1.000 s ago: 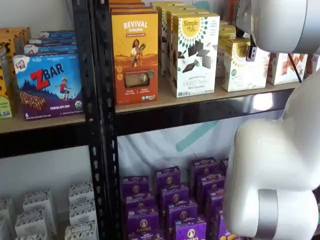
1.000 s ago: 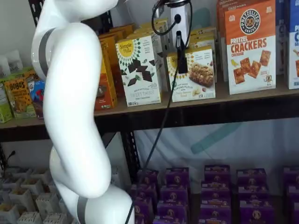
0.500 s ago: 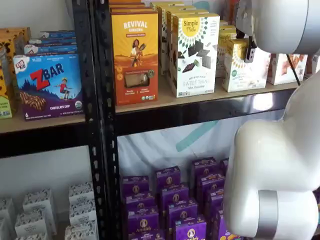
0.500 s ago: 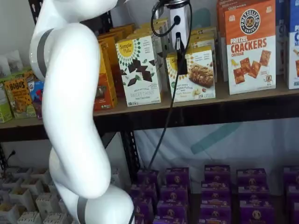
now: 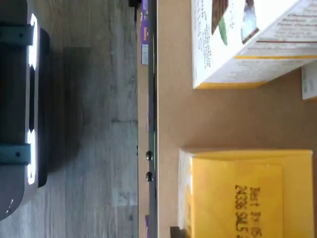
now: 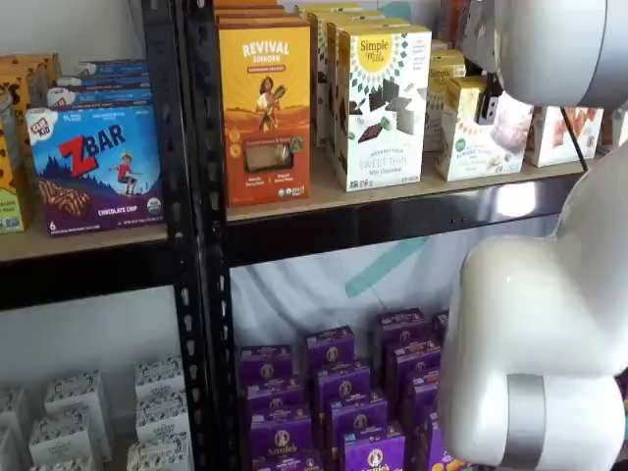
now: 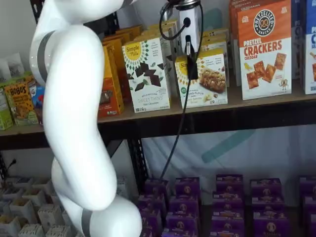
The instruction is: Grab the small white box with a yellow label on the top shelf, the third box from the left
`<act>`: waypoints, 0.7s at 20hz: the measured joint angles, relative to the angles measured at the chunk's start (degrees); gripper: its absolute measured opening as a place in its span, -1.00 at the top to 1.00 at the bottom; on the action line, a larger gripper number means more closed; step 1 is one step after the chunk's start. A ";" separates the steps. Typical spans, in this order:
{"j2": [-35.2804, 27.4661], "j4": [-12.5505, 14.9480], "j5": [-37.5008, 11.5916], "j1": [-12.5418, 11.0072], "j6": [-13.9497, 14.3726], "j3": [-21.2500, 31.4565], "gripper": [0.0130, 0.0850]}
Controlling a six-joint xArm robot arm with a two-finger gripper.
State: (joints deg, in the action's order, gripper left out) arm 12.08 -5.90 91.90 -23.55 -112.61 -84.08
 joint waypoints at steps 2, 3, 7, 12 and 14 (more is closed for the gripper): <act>0.07 -0.04 0.09 0.05 0.06 0.09 0.22; 0.11 -0.07 0.16 0.09 0.10 0.16 0.22; 0.37 -0.20 0.06 0.23 0.25 0.60 0.22; 0.62 -0.26 0.26 0.38 0.41 0.94 0.22; 0.87 -0.36 0.43 0.38 0.42 1.18 0.22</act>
State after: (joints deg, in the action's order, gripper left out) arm 12.95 -6.27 92.32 -23.17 -112.19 -82.90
